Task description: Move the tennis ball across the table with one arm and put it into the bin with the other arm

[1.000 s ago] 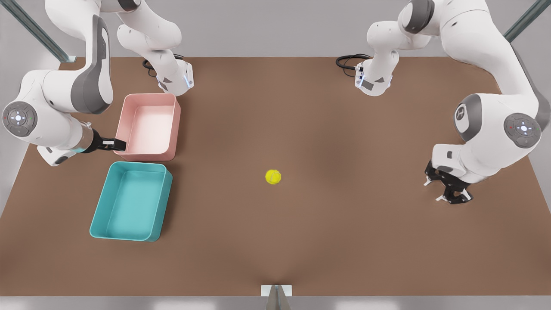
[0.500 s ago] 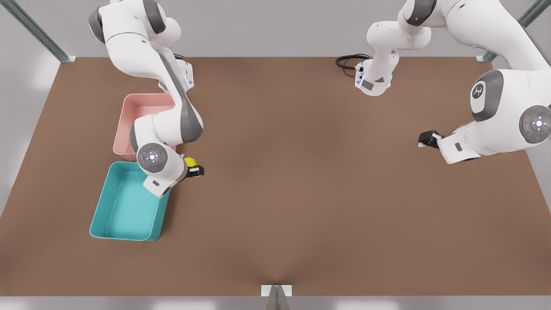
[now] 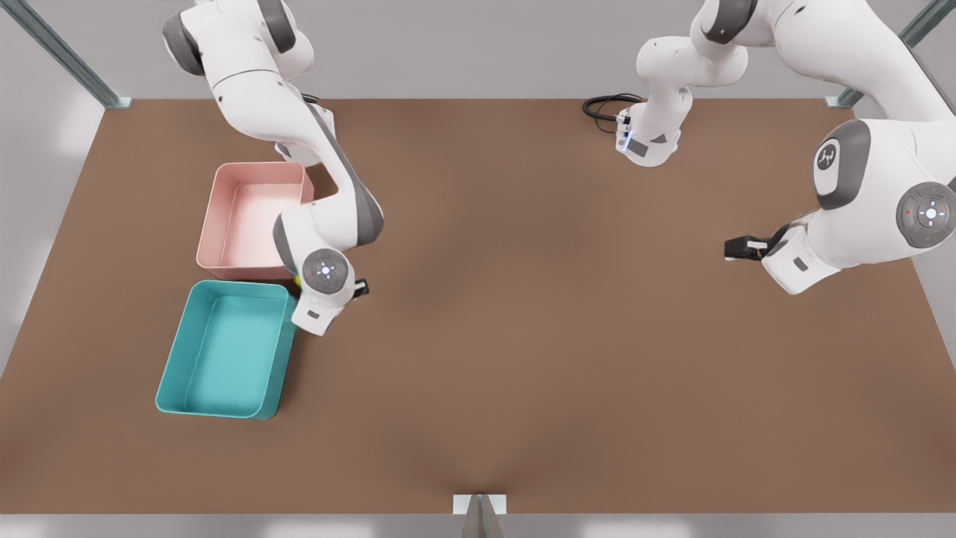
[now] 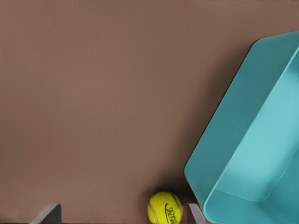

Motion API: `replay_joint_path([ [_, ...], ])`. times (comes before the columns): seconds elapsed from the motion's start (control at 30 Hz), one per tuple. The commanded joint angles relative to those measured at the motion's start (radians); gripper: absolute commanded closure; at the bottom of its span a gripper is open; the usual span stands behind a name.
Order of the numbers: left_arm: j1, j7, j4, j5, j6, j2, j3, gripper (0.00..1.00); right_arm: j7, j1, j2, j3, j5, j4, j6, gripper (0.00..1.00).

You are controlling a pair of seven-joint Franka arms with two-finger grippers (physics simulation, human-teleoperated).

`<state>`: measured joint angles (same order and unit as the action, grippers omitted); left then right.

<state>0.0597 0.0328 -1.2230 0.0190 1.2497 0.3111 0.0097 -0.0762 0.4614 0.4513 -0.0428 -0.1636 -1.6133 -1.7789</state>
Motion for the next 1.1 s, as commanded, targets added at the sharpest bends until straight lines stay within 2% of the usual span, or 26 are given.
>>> replay_joint_path([
  [0.0, 0.003, -0.214, 0.0, -0.001, -0.003, -0.001, 0.0, 0.0, 0.338, 0.014, 0.0, 0.0, -0.091, -0.022, -0.013, 0.0],
  [0.1, 0.002, -0.215, 0.0, -0.001, -0.004, -0.001, 0.0, 0.0, 0.427, 0.026, 0.006, 0.0, -0.14, -0.04, -0.017, 0.0],
  [0.2, 0.0, -0.215, 0.019, 0.015, -0.041, 0.003, -0.152, 0.0, 0.556, 0.016, 0.012, 0.0, -0.151, -0.068, -0.068, 0.0],
  [0.33, 0.02, -0.215, 0.129, -0.001, -0.03, 0.009, -0.155, 0.0, 0.653, -0.018, -0.036, 0.0, -0.168, -0.181, -0.151, 0.0],
  [0.4, 0.019, -0.217, 0.128, 0.001, -0.009, 0.032, -0.152, 0.0, 0.651, -0.018, -0.082, 0.0, -0.165, -0.244, -0.192, 0.0],
  [0.47, 0.019, -0.214, 0.123, 0.01, -0.013, 0.048, -0.154, 0.0, 0.653, -0.026, -0.163, -0.003, -0.165, -0.376, -0.283, 0.0],
  [0.6, 0.015, -0.217, 0.122, 0.009, -0.015, 0.075, -0.151, 0.0, 0.65, -0.009, -0.174, -0.002, -0.165, -0.387, -0.284, 0.0],
  [0.73, 0.015, -0.215, 0.122, 0.006, -0.015, 0.086, -0.151, 0.0, 0.653, -0.026, -0.215, 0.0, -0.168, -0.537, -0.401, 0.0],
  [1.07, -0.001, -0.218, 0.122, 0.009, -0.01, 0.121, -0.148, 0.0, 0.682, 0.006, -0.154, 0.001, -0.166, -0.554, -0.401, 0.0],
])
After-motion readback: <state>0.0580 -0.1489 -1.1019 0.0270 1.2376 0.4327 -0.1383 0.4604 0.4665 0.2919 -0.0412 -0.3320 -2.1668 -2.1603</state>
